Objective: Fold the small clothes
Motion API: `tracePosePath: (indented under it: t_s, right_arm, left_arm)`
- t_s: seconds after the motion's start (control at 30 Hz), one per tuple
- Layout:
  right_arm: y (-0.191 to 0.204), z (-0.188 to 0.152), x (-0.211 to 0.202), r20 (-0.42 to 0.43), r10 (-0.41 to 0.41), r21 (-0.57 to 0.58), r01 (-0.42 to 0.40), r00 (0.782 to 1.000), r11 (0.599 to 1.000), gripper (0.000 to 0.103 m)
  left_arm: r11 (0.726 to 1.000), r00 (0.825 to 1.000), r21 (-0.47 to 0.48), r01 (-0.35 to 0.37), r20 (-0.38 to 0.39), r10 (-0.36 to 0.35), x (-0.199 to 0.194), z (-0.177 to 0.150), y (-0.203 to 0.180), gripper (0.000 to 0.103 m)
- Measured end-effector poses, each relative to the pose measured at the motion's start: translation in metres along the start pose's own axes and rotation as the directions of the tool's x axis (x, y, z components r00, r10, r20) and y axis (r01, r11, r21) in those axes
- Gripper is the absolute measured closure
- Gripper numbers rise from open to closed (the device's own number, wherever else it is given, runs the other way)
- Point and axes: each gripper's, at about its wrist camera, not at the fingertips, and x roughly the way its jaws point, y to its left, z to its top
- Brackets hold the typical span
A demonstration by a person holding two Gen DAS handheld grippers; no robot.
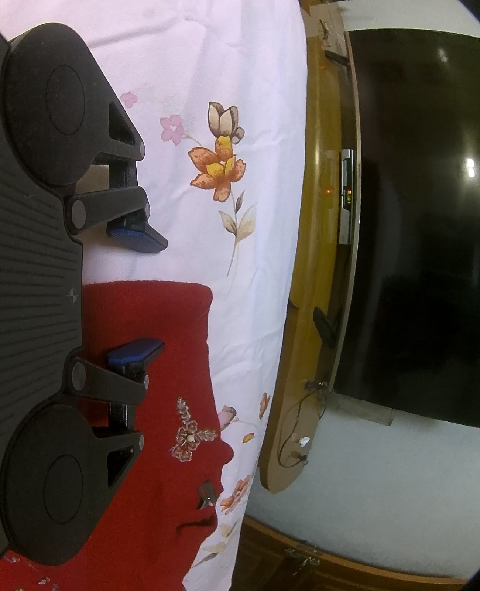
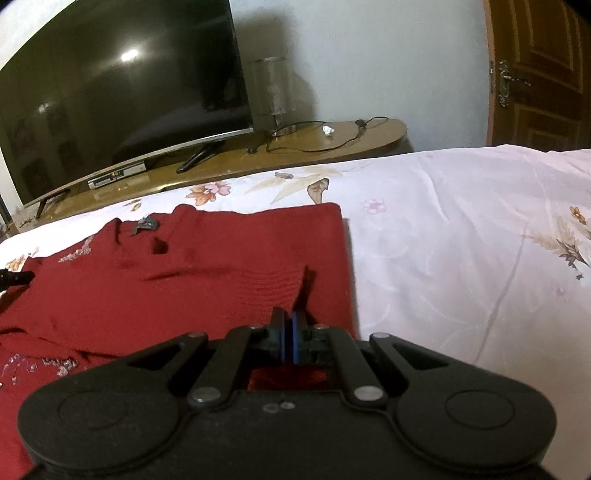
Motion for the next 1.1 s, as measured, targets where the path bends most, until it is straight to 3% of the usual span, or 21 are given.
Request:
tracePosePath:
  t_s: [0.03, 0.13, 0.2, 0.37, 0.47, 0.53, 0.6, 0.67, 0.77, 0.83, 0.9, 1.0, 1.07, 1.1]
  right_arm:
    - [-0.001, 0.001, 0.000, -0.004, 0.004, 0.000, -0.004, 1.000, 1.000, 0.098]
    - [-0.008, 0.005, -0.016, 0.025, 0.025, 0.036, -0.026, 0.999, 0.999, 0.077]
    - [-0.013, 0.005, -0.028, 0.041, 0.023, 0.040, -0.024, 0.999, 0.999, 0.067]
    - [-0.035, -0.012, -0.052, 0.035, 0.022, 0.084, -0.025, 0.999, 0.996, 0.071]
    - [-0.029, -0.012, -0.046, 0.037, 0.044, 0.074, -0.046, 0.998, 0.996, 0.072]
    - [-0.022, -0.008, -0.035, 0.032, 0.065, 0.091, -0.068, 0.997, 0.994, 0.070]
    - [-0.017, -0.005, -0.021, 0.012, 0.080, 0.111, -0.081, 0.997, 0.990, 0.069]
    - [-0.011, -0.005, -0.015, 0.003, 0.071, 0.077, -0.071, 0.997, 0.994, 0.085]
    - [-0.013, -0.004, -0.026, 0.026, 0.047, 0.005, -0.047, 0.999, 0.999, 0.093]
    - [-0.022, -0.006, -0.033, 0.045, 0.027, -0.003, -0.027, 0.999, 1.000, 0.093]
    - [-0.029, -0.008, -0.028, 0.007, 0.019, -0.001, -0.019, 1.000, 1.000, 0.092]
    - [-0.027, -0.004, -0.038, 0.051, 0.047, 0.000, -0.047, 0.998, 0.999, 0.083]
    - [-0.021, 0.001, -0.043, 0.094, 0.096, -0.005, -0.096, 0.991, 0.995, 0.073]
    - [-0.019, 0.002, -0.035, 0.074, 0.099, -0.011, -0.098, 0.992, 0.995, 0.073]
  left_arm:
    - [1.000, 1.000, -0.001, -0.017, 0.009, 0.017, -0.005, 0.000, 0.000, 0.048]
    - [1.000, 0.998, -0.008, -0.020, 0.062, 0.020, -0.034, -0.005, 0.005, 0.024]
    - [1.000, 0.997, 0.009, -0.021, 0.073, 0.020, -0.056, -0.016, 0.008, 0.024]
    - [1.000, 0.998, 0.012, 0.018, 0.053, -0.019, -0.099, -0.051, 0.008, 0.024]
    - [1.000, 0.999, -0.010, 0.023, 0.025, -0.023, -0.092, -0.046, -0.006, 0.024]
    - [1.000, 0.999, 0.007, -0.016, -0.043, 0.017, -0.076, -0.044, -0.019, 0.024]
    - [1.000, 0.999, -0.008, -0.025, -0.049, 0.025, -0.068, -0.050, -0.023, 0.024]
    - [0.999, 0.999, -0.041, -0.029, -0.047, 0.027, -0.072, -0.051, -0.020, 0.024]
    - [0.999, 0.999, -0.026, -0.031, -0.025, 0.030, -0.083, -0.054, -0.020, 0.024]
    - [0.999, 0.997, -0.019, -0.051, -0.052, 0.049, -0.078, -0.059, -0.018, 0.024]
    - [0.998, 0.997, -0.036, -0.055, -0.054, 0.053, -0.079, -0.058, -0.017, 0.024]
    - [0.997, 0.997, -0.042, -0.070, -0.020, 0.069, -0.088, -0.055, -0.022, 0.024]
    - [0.994, 0.992, -0.007, -0.110, -0.071, 0.109, -0.082, -0.059, -0.027, 0.022]
    - [0.993, 0.991, -0.001, -0.117, -0.062, 0.116, -0.082, -0.061, -0.028, 0.020]
